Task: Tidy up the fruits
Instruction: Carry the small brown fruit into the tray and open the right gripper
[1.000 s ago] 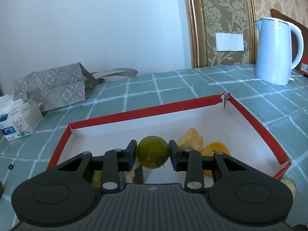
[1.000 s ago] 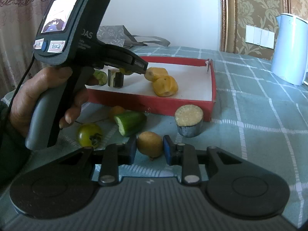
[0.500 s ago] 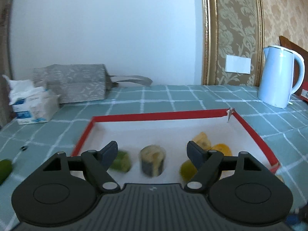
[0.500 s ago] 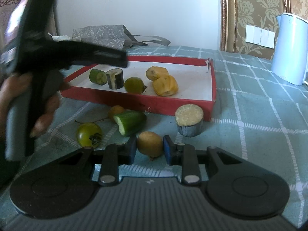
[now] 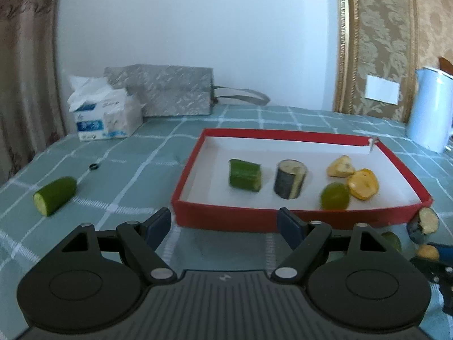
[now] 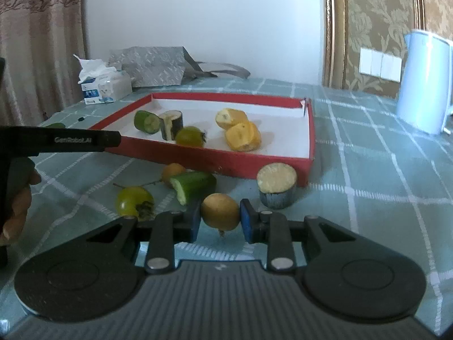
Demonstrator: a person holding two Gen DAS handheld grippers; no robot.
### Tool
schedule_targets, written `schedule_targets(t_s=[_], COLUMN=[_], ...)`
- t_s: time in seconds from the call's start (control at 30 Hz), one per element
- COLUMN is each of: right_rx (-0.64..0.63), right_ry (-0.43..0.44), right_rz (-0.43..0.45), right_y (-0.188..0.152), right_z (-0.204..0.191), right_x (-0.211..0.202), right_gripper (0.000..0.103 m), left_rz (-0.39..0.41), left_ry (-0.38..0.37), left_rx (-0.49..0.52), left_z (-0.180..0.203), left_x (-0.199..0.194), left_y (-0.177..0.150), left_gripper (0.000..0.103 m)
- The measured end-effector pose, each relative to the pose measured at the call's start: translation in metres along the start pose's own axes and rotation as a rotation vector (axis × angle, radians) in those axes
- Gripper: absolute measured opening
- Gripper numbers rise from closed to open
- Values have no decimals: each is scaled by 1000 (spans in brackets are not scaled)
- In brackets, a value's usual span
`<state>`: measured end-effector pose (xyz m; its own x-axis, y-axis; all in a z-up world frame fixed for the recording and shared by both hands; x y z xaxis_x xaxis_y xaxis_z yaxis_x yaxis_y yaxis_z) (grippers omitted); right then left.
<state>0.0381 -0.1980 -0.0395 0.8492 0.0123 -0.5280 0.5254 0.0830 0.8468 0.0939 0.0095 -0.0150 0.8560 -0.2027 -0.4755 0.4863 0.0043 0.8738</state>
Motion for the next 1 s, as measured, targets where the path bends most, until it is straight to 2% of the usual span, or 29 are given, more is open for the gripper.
schedule_targets(t_s=[0.27,0.43,0.53,0.7,1.0], right_rx=[12,-2,-11,-13,-35], right_ry=[-31,-72,-100,-130,-162], right_rz=[57,126,142,99,-6], right_y=[11,38,58,79,87], right_z=[4,10,12,13,3], right_x=[-17,-27,-18,17,71], right_gripper=[28,28,28,28,28], left_rz=[-34,-36,-39,-47,-61], left_ry=[6,-3,-6,-7,-29], left_rx=[-37,-31,-31,-25,-22], left_z=[-9,-7,-6,-5,-4], left_x=[3,3,4,5,9], left_y=[-3,-3,-4,-4,-4], left_gripper=[82,82,82,82,82])
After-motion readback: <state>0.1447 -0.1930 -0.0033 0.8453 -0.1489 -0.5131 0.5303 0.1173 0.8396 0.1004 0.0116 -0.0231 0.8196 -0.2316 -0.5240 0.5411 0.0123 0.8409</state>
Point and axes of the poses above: each gripper's, at about its wrist camera, not at the fingertips, and x roughly the way its jaws point, z to its right, y to its top, the point moved 5 cm from there along x, roughly the way its jaws point, and after that the axes turned 12 degrees about -y, right-handed, at the moved point
